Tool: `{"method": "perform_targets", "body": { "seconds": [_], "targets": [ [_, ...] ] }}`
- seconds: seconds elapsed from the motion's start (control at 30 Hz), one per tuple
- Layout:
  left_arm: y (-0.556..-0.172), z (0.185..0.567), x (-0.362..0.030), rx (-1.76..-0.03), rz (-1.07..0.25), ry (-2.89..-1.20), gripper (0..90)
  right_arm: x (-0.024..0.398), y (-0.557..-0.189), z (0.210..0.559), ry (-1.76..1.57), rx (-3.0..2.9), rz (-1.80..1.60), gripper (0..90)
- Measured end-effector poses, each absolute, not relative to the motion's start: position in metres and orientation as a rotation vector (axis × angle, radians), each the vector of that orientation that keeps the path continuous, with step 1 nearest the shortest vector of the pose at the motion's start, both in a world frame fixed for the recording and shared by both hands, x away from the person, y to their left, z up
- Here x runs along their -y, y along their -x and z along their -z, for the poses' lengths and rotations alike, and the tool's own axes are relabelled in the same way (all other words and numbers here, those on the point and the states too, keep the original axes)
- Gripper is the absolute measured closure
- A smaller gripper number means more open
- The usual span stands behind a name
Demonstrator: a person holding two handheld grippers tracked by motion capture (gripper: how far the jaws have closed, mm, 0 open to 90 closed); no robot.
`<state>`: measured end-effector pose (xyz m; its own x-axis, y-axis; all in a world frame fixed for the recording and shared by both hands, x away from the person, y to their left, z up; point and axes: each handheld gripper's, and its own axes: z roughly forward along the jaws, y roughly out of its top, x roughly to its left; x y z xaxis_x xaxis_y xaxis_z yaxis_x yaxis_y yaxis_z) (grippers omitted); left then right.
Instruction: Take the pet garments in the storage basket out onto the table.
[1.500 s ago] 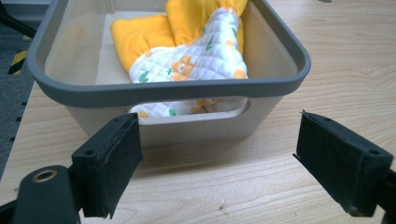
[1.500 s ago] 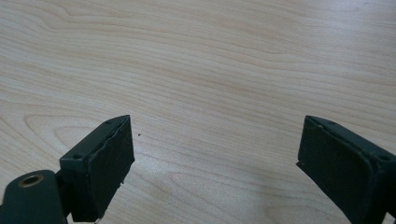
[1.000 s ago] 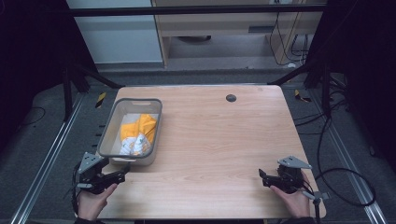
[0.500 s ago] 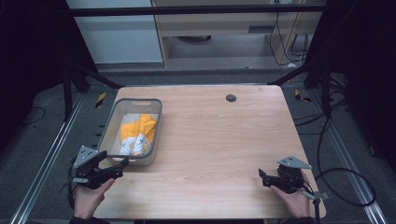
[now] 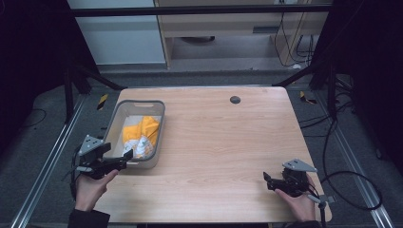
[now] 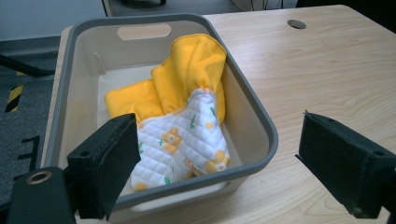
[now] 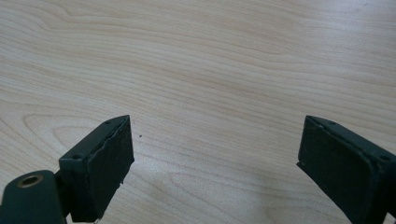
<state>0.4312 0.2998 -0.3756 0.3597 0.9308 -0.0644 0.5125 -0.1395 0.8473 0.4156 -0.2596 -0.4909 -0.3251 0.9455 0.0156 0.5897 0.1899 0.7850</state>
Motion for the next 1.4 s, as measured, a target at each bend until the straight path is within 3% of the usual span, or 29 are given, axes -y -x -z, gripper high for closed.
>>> {"method": "perform_targets", "body": {
  "seconds": [1.4],
  "targets": [
    [-0.504, 0.378, -0.288, -1.356, -0.599, -1.909, 11.8, 0.26, -0.417, 0.492, -1.427, -2.008, -0.973, 9.9]
  ]
}}
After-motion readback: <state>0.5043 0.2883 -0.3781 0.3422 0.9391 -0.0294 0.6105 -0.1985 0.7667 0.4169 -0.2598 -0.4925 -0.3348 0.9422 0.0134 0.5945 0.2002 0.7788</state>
